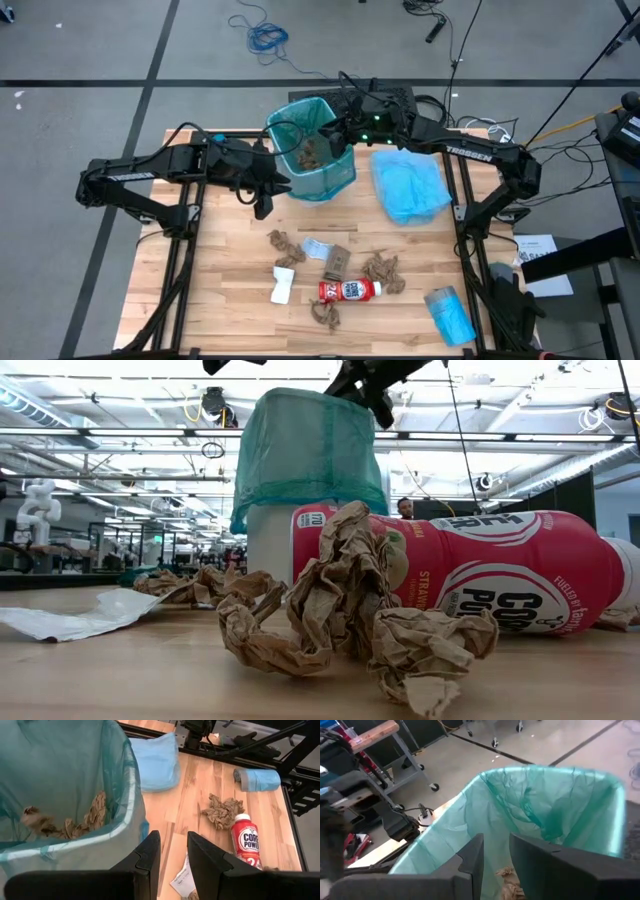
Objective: Place trash/remove bag and relplace
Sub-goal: Put the brown paper into the blue trash bag inside the white trash bin
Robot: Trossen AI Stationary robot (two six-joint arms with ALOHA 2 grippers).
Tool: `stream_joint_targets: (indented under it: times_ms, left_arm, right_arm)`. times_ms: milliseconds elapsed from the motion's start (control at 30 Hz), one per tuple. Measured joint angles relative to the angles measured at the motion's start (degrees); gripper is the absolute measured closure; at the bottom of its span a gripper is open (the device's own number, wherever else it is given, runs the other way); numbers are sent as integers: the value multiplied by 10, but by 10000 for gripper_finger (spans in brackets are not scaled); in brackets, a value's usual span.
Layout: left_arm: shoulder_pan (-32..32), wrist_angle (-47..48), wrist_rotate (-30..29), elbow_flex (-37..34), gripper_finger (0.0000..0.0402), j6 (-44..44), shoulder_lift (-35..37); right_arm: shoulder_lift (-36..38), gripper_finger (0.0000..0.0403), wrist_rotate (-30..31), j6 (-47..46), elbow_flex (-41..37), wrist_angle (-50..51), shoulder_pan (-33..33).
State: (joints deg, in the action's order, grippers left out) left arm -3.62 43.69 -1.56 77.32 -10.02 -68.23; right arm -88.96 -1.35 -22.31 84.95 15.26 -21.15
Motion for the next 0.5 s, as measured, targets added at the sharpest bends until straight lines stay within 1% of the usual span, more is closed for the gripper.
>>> stream_joint_targets:
  times_ms: [67, 200, 300, 433, 500]
  left_arm:
    - [0, 17, -3, 0, 308, 0, 0]
    - [0, 57, -33, 0, 308, 0, 3]
    - [-2, 72, -38, 0, 308, -1, 12]
    - [0, 91, -7, -5, 308, -1, 18]
    - [1, 96, 13, -24, 308, -1, 18]
  right_arm:
    - [23, 316, 18, 16, 0, 14, 4]
    - [73, 316, 72, 33, 0, 54, 18]
    - [108, 316, 100, 35, 0, 83, 33]
    - [142, 316, 153, 35, 0, 124, 62]
    - [153, 316, 184, 35, 0, 152, 77]
